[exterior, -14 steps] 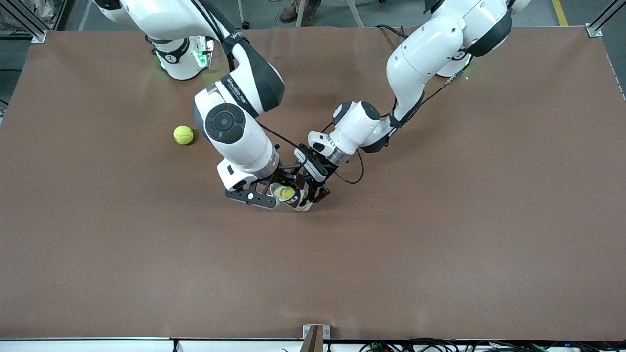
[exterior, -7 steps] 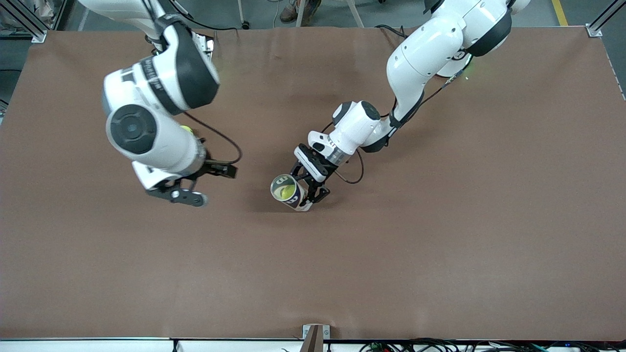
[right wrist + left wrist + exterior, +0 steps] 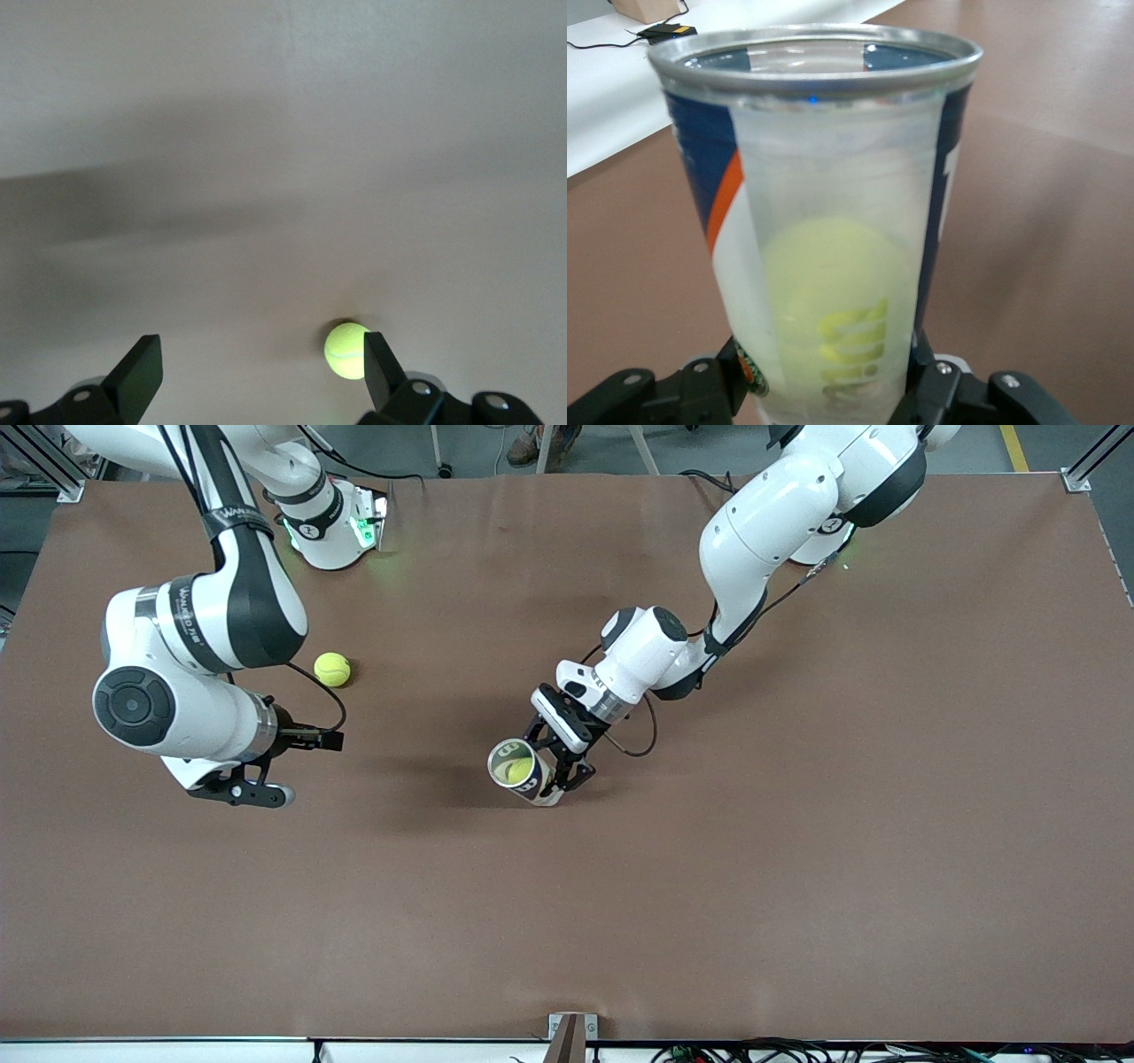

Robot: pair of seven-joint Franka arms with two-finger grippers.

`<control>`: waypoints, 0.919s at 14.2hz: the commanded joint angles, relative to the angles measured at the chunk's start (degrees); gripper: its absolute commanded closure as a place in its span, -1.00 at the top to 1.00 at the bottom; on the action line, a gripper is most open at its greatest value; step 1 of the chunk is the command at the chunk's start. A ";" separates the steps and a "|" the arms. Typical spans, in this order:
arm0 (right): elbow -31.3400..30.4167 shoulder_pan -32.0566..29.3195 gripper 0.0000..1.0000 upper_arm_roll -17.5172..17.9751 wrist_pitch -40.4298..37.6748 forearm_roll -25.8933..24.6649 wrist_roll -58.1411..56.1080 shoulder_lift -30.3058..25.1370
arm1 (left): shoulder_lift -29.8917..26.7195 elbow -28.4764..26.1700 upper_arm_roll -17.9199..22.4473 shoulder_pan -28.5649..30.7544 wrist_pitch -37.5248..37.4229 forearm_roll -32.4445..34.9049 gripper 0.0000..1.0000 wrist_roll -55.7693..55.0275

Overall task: Insert tennis ball vertically with right arm
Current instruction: 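Move the right gripper to the second tennis ball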

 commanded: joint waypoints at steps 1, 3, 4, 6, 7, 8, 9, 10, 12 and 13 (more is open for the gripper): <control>-12.01 -1.66 1.00 0.91 6.51 -1.25 -3.05 -6.56 | 0.38 0.37 -1.51 0.30 0.95 -0.16 0.38 -0.61; -20.35 -2.10 1.00 0.91 11.78 -1.34 -3.85 -10.50 | 0.55 0.63 -2.04 0.39 0.95 -0.25 0.38 -0.70; -23.35 -2.63 1.00 0.91 12.85 -1.42 -5.33 -12.09 | 0.55 0.63 -2.05 0.39 0.95 -0.25 0.38 -0.79; -28.02 -4.38 1.00 0.99 13.38 -1.42 -10.07 -14.29 | 0.64 0.54 -2.05 0.39 1.04 -0.25 0.38 -0.88; -30.30 -4.91 1.00 0.99 14.43 -1.42 -11.48 -15.35 | 0.73 0.54 -2.05 0.39 1.04 -0.25 0.38 -0.88; -32.85 -5.00 1.00 0.91 16.18 -1.42 -12.28 -16.40 | 0.81 0.54 -2.05 0.30 0.96 -0.25 0.38 -0.88; -35.31 -5.27 1.00 0.91 18.20 -1.42 -13.33 -17.02 | 1.16 0.63 -2.05 0.30 0.95 -0.25 0.38 -0.88; -36.64 -5.96 1.00 0.99 19.52 -1.42 -14.82 -17.12 | 1.51 0.89 -2.13 0.30 0.95 -0.25 0.38 -0.88; -39.10 -7.20 1.00 0.99 20.15 -1.34 -17.99 -17.46 | 1.61 0.81 -2.05 0.30 0.95 -0.25 0.38 -0.88; -40.42 -7.46 1.00 0.99 20.15 -1.42 -18.09 -18.34 | 1.61 0.72 -2.05 0.30 0.95 -0.25 0.38 -0.88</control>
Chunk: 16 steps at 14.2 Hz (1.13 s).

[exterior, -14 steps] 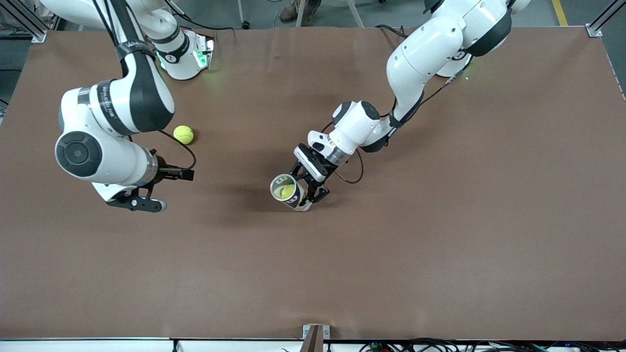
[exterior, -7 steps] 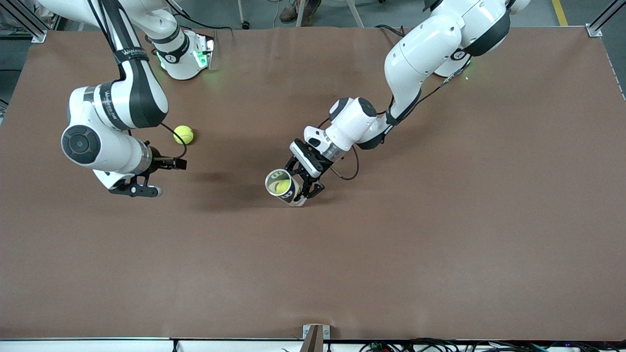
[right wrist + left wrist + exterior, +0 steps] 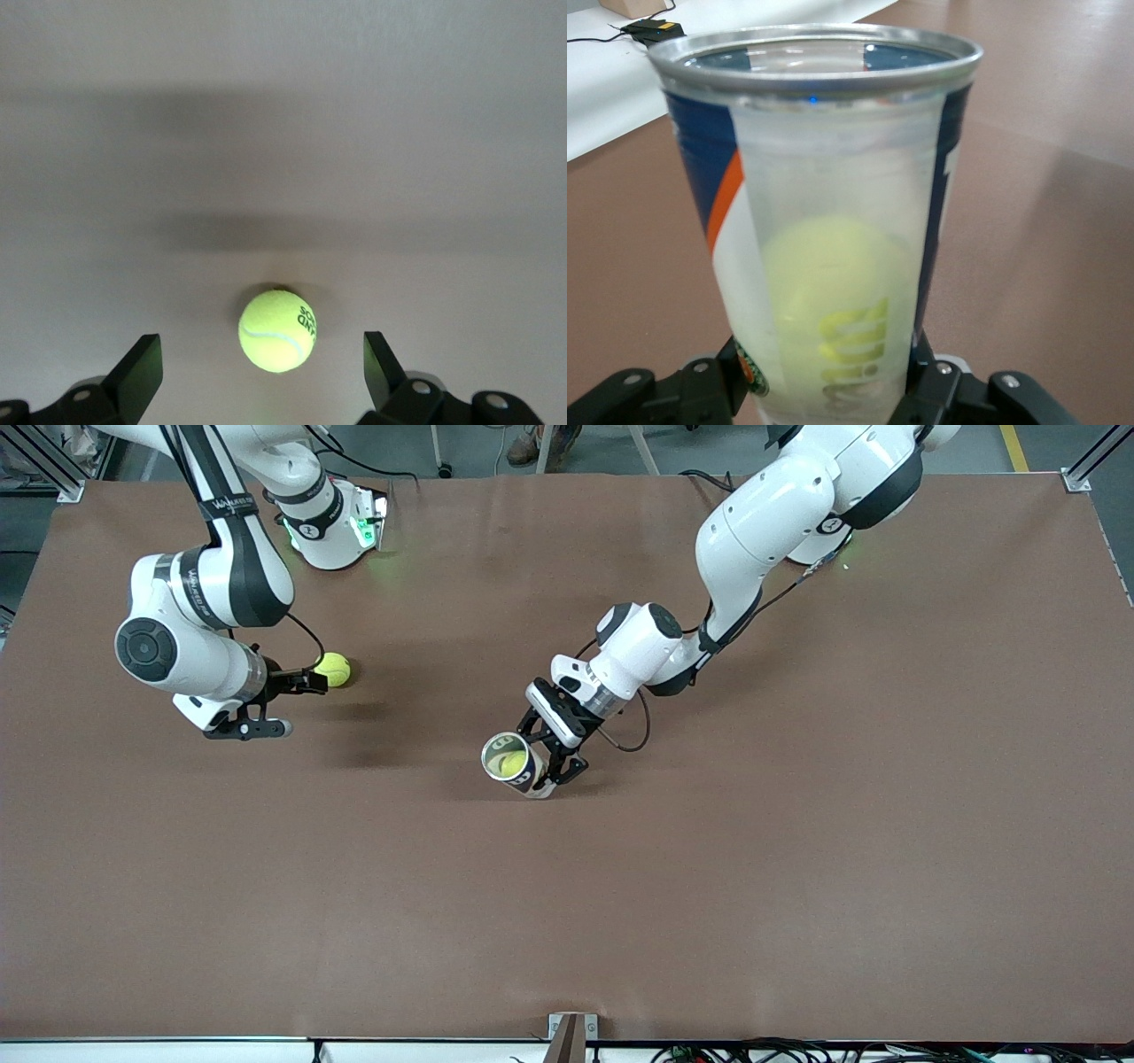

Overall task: Insert tennis ball vertically with right arm
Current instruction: 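Move the right gripper to the second tennis ball, then grasp the second tennis ball with the right gripper and lift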

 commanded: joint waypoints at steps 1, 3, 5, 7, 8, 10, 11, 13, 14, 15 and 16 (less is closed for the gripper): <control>-5.93 -1.72 1.00 0.97 1.32 -0.56 -1.82 -4.31 | 0.91 0.55 -0.74 0.26 0.72 -0.25 0.38 -0.45; -7.87 -1.72 1.00 0.97 2.97 -0.56 -2.17 -4.23 | 0.83 0.55 -0.74 0.26 0.72 -0.34 0.38 -0.45; -11.90 -1.54 1.00 1.05 8.40 -0.48 -2.43 -4.06 | 0.74 0.47 -0.74 0.34 0.72 -0.42 0.38 -0.45; -15.42 -1.54 1.00 1.05 13.60 -0.47 -2.43 -3.71 | 0.65 0.38 -0.74 0.43 0.72 -0.42 0.39 -0.45; -16.31 -1.72 1.00 1.05 14.84 -0.47 -2.43 -3.44 | 0.65 0.29 -0.74 0.43 0.72 -0.42 0.39 -0.45; -16.66 -1.54 1.00 1.05 14.85 -0.30 -2.26 -3.35 | 0.65 0.29 -0.74 0.43 0.72 -0.42 0.39 -0.45; -16.75 -1.46 1.00 1.14 14.94 -0.21 -2.26 -2.74 | 0.74 0.29 -0.74 0.43 0.72 -0.42 0.39 -0.45; -16.75 -1.37 1.00 1.14 15.73 0.14 -2.26 -1.69 | 0.74 0.29 -0.74 0.43 0.72 -0.42 0.39 -0.45; -16.75 -1.37 1.00 1.14 16.43 0.23 -2.17 -0.81 | 0.74 0.29 -0.74 0.43 0.72 -0.42 0.39 -0.45; -16.75 -1.37 1.00 1.14 17.13 0.32 -2.17 0.33 | 0.74 0.29 -0.74 0.43 0.72 -0.42 0.39 -0.45; -16.75 -1.37 1.00 1.23 18.01 0.58 -2.08 1.12 | 0.74 0.29 -0.74 0.52 0.72 -0.42 0.39 -0.45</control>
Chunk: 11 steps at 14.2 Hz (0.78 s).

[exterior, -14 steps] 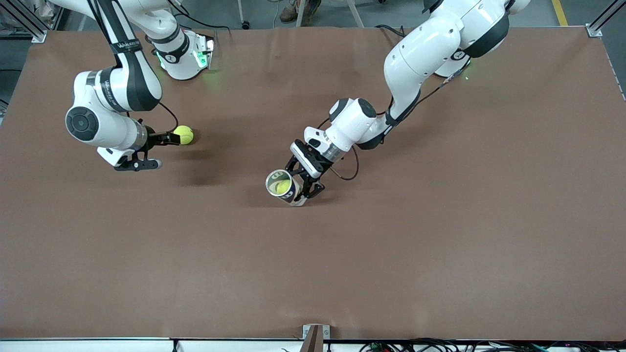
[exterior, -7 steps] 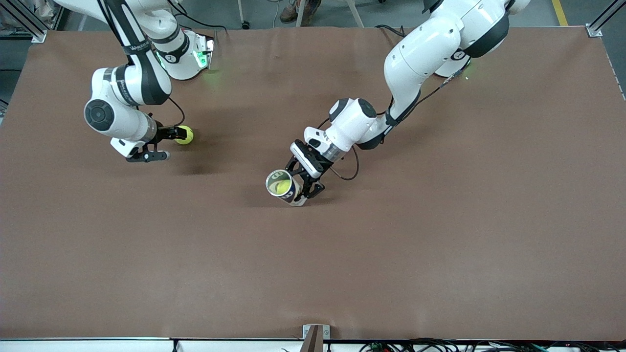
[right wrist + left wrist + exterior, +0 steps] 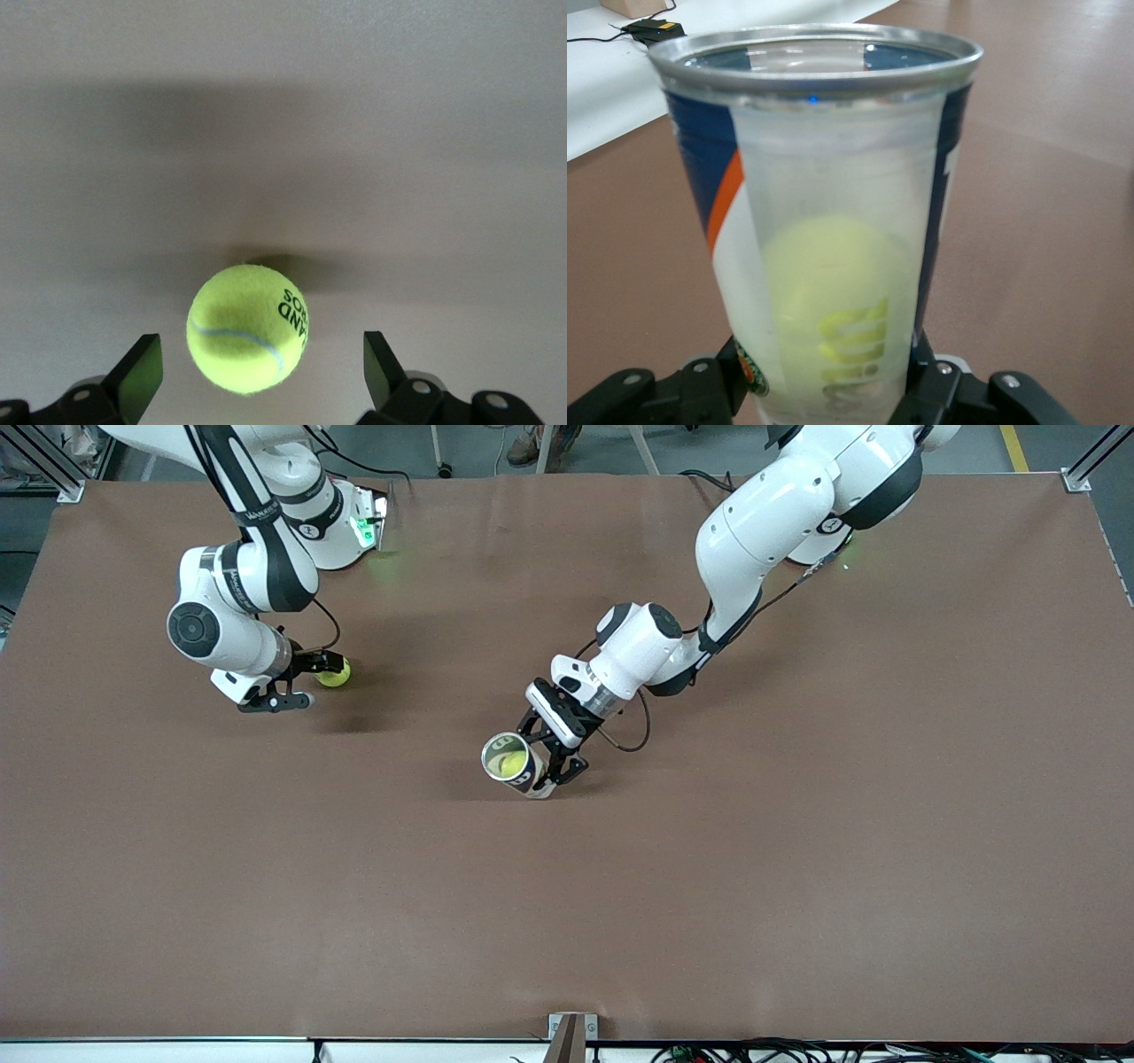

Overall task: Insert tennis ball vertically with right arm
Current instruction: 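Grasp the second tennis ball with the right gripper and lift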

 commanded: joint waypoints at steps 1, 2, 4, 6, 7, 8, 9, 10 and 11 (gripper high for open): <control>-0.98 -0.65 1.00 0.83 2.71 0.74 -0.29 2.17 | 0.72 0.29 -0.71 0.39 0.62 -0.42 0.39 -0.41; -0.89 -0.57 1.00 0.83 3.06 1.87 -0.37 2.78 | 0.64 0.29 -0.71 0.47 0.62 -0.42 0.39 -0.49; -0.89 -0.13 1.00 0.92 4.11 2.94 -0.37 4.10 | 0.72 0.55 -0.71 0.39 0.62 -0.42 0.39 -0.49; -0.89 -0.13 1.00 0.92 4.29 3.03 -0.37 4.28 | 0.64 0.47 -0.71 0.39 0.62 -0.42 0.39 -0.49; -0.89 -0.13 0.96 0.92 4.29 3.03 -0.37 4.46 | 0.64 0.47 -0.71 0.39 0.62 -0.42 0.39 -0.49; -0.98 -0.13 0.74 0.92 4.21 3.03 -0.37 4.55 | 0.64 0.47 -0.71 0.39 0.62 -0.42 0.39 -0.49; -0.98 -0.13 0.40 0.92 4.12 3.03 -0.37 4.55 | 0.72 0.55 -0.71 0.39 0.62 -0.42 0.39 -0.49; -0.89 -0.21 -0.25 0.92 3.68 3.03 -0.20 4.46 | 0.72 0.55 -0.71 0.39 0.62 -0.42 0.39 -0.49; -0.89 -0.30 -0.39 0.92 3.68 3.03 -0.20 4.55 | 0.64 0.47 -0.71 0.39 0.62 -0.42 0.39 -0.49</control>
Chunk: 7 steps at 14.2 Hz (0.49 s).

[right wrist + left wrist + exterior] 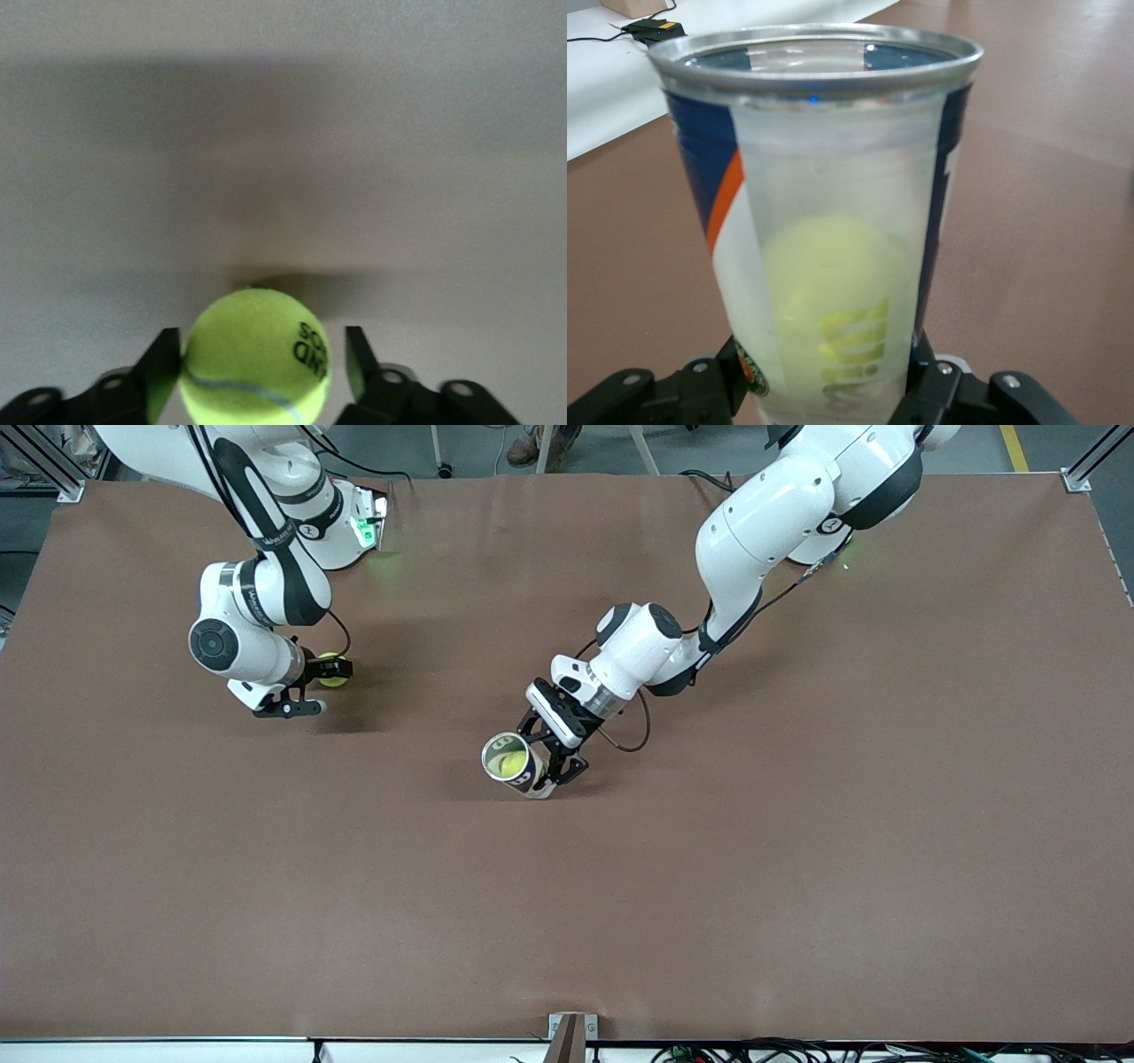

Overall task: Insert tennis ball vertically with right arm
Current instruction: 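Grasp the second tennis ball with the right gripper and lift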

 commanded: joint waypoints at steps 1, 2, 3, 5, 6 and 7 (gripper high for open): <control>-0.64 -0.32 -0.54 0.35 -0.18 0.93 -0.05 -0.59 | 0.63 0.55 -0.68 0.44 0.62 -0.42 0.39 -0.45; -0.55 -0.50 -0.59 0.35 -0.36 1.10 -0.05 -0.60 | 0.63 0.55 -0.68 0.36 0.62 -0.42 0.39 -0.54; -0.38 -0.32 -0.63 0.35 -0.62 1.28 -0.05 -0.60 | 0.63 0.46 -0.68 0.36 0.62 -0.42 0.39 -0.46; 0.24 -0.41 -0.67 0.35 -1.06 1.28 0.04 -0.94 | 0.63 0.46 -0.68 0.36 0.62 -0.42 0.39 -0.45; 1.20 -0.24 -0.70 0.44 -2.20 1.28 0.04 -1.47 | 0.63 0.46 -0.68 0.44 0.62 -0.42 0.39 -0.45; 3.56 -0.23 -0.71 0.44 -5.43 1.28 0.04 -2.17 | 0.54 0.46 -0.68 0.36 0.62 -0.42 0.39 -0.54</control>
